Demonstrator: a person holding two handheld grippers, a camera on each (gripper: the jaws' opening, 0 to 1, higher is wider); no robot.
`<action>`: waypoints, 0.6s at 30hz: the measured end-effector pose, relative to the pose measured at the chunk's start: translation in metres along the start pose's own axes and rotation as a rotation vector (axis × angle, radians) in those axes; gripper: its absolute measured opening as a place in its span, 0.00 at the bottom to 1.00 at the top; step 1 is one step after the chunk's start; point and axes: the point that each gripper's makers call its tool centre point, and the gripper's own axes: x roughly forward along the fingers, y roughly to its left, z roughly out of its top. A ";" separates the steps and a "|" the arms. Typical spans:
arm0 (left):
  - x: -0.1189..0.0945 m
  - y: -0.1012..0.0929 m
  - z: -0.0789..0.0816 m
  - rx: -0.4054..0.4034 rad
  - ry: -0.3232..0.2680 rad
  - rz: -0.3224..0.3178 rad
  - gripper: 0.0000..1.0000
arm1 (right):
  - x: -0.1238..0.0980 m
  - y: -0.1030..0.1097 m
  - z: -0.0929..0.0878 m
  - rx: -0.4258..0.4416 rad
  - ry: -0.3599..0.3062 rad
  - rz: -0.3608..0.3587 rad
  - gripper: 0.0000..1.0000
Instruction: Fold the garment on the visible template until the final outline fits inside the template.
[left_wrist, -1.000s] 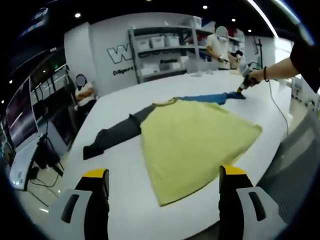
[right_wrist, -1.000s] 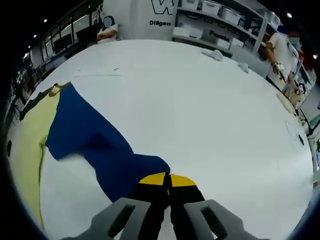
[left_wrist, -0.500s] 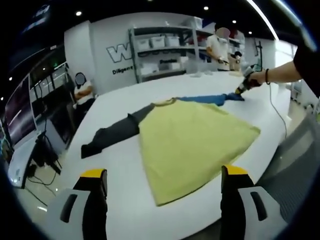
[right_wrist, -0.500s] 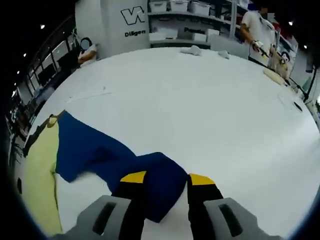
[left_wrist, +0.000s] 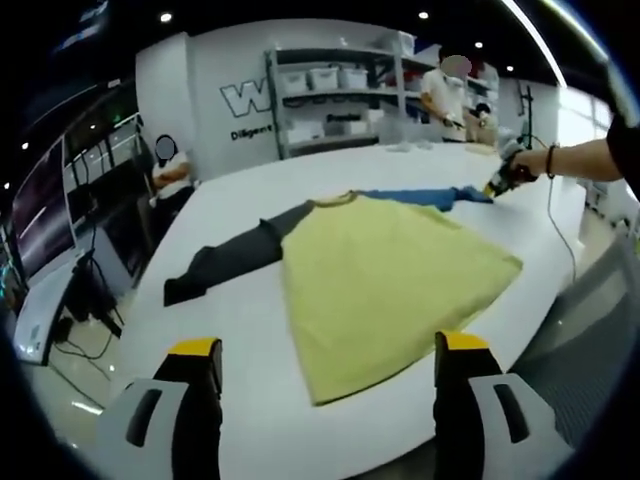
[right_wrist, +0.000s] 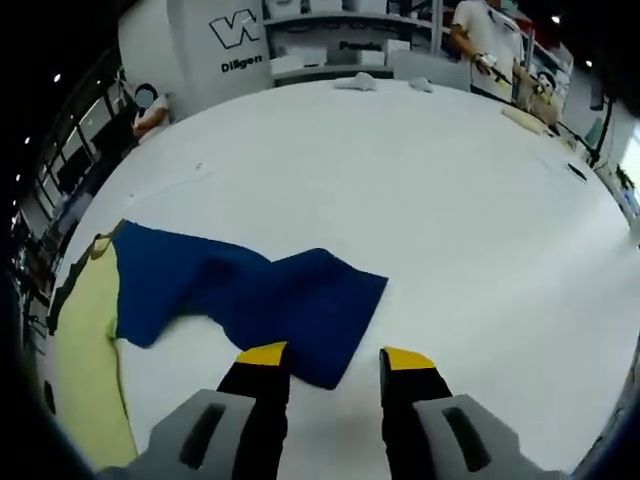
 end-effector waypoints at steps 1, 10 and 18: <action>0.000 0.000 0.000 0.002 0.001 0.001 0.85 | 0.000 0.001 -0.001 0.000 0.001 -0.001 0.27; 0.000 0.001 -0.001 0.012 0.004 0.007 0.82 | -0.003 0.003 -0.010 -0.012 0.004 -0.079 0.07; -0.001 0.002 -0.002 0.025 0.008 0.012 0.82 | -0.004 0.003 -0.009 -0.057 0.022 -0.052 0.00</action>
